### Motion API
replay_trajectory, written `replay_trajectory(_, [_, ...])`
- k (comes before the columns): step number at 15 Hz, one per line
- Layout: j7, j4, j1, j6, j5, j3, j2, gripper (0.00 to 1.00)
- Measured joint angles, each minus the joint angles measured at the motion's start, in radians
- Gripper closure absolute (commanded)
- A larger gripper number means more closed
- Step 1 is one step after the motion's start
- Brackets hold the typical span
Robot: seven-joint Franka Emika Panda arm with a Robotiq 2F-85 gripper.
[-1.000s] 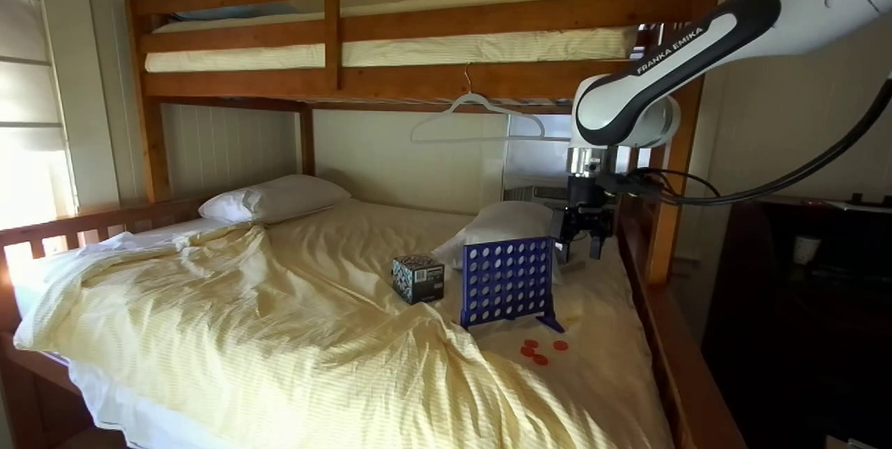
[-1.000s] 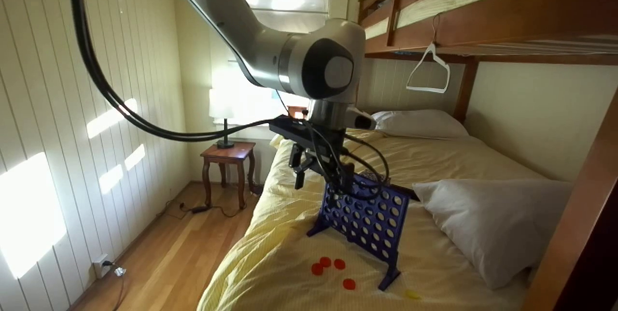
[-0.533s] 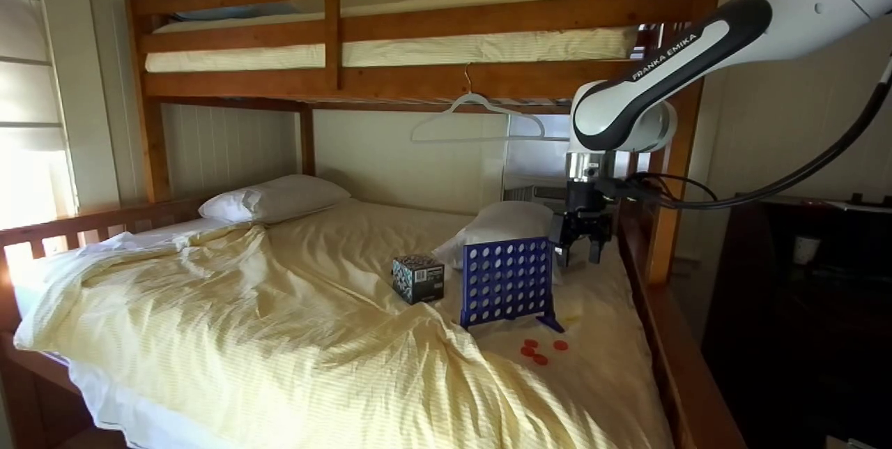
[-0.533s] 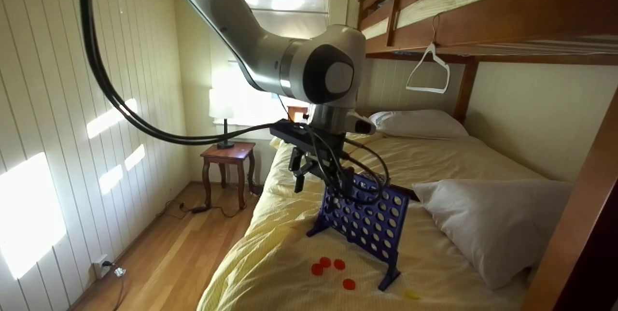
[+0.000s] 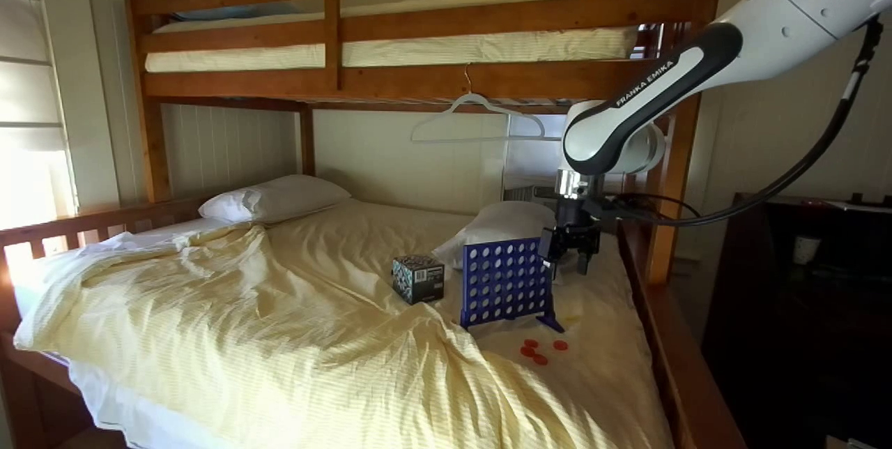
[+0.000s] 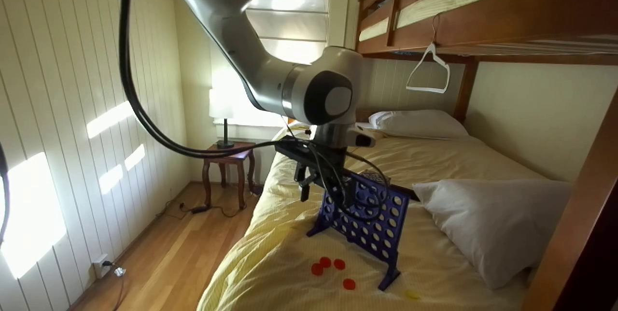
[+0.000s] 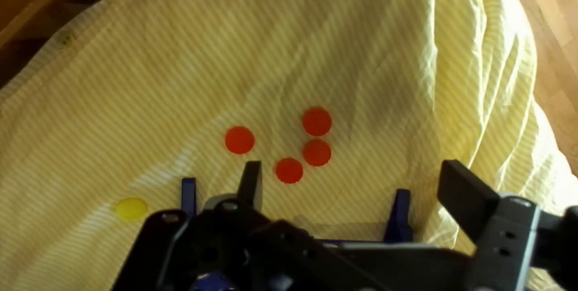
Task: Put one orange disc in the blue board
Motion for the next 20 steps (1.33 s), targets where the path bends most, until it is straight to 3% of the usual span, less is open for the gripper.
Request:
replay_trajectory(5, [-0.016, 0.001, -0.003, 0.155, 0.001, -0.001, 0.073, 0.0])
replay_trajectory(11, [-0.067, 0.004, -0.016, 0.255, 0.006, -0.001, 0.166, 0.0])
replay_trajectory(20, [-0.185, 0.005, -0.092, 0.384, 0.056, 0.017, 0.303, 0.0])
